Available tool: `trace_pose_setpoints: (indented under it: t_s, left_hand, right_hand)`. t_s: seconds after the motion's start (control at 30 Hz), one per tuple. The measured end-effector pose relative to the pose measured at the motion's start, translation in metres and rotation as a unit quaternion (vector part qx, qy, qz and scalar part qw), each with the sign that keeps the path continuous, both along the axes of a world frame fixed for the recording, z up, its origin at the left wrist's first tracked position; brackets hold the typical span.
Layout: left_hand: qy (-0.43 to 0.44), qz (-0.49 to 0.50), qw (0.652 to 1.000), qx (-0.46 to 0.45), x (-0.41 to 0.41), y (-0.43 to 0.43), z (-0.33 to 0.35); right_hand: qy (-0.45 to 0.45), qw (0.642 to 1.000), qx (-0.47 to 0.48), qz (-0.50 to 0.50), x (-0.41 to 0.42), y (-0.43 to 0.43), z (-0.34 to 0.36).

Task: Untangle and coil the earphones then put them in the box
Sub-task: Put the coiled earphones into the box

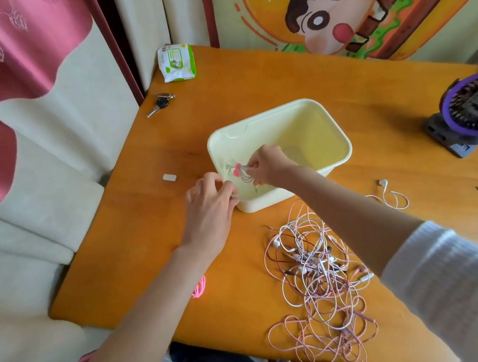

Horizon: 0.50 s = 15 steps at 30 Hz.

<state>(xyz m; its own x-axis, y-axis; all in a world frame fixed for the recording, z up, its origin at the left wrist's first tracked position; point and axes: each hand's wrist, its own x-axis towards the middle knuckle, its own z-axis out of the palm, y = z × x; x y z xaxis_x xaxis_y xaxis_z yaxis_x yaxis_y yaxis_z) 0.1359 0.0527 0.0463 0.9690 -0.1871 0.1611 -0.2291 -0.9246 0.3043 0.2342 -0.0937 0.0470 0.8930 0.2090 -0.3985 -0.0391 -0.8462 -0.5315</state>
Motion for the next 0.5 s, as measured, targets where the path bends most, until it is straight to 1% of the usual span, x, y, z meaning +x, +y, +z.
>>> trace_pose_setpoints:
  t_s: [0.07,0.1,0.13,0.17,0.23,0.3,0.33,0.4,0.43,0.5]
  left_hand:
    - [0.000,-0.002,1.000,-0.002,0.000,0.000,-0.001]
    - [-0.001,-0.003,1.000,-0.002,0.000,0.000,-0.001]
    - [-0.002,-0.005,1.000,-0.002,0.000,0.000,-0.002]
    - [-0.003,-0.005,1.000,-0.001,0.000,0.000,-0.002]
    - [-0.003,-0.005,1.000,0.002,0.000,0.001,-0.002]
    - [-0.002,-0.001,1.000,0.001,0.001,0.001,-0.002]
    - [0.000,0.004,1.000,0.001,0.003,0.001,-0.001]
    - [0.008,0.023,1.000,-0.004,0.009,0.000,0.000]
    - [0.013,0.034,0.999,-0.008,0.012,-0.002,0.001]
    - [0.010,0.059,0.998,-0.019,0.013,-0.006,0.003]
  right_hand:
    - [0.091,0.993,-0.027,0.071,-0.003,0.006,-0.003]
    - [0.121,0.986,-0.048,0.108,-0.003,0.007,-0.003]
    - [0.132,0.980,-0.063,0.132,-0.003,0.007,-0.003]
    - [0.127,0.981,-0.059,0.136,-0.003,0.005,0.000]
    - [0.081,0.990,-0.020,0.110,-0.004,0.000,0.006]
    - [-0.019,0.997,0.017,0.075,-0.010,-0.007,0.015]
    - [-0.075,0.995,0.048,0.053,-0.016,-0.011,0.019]
    - [-0.165,0.979,0.120,0.010,-0.036,-0.018,0.024]
    - [-0.190,0.970,0.151,-0.008,-0.047,-0.024,0.025]
    - [-0.197,0.963,0.179,-0.030,-0.069,-0.038,0.023]
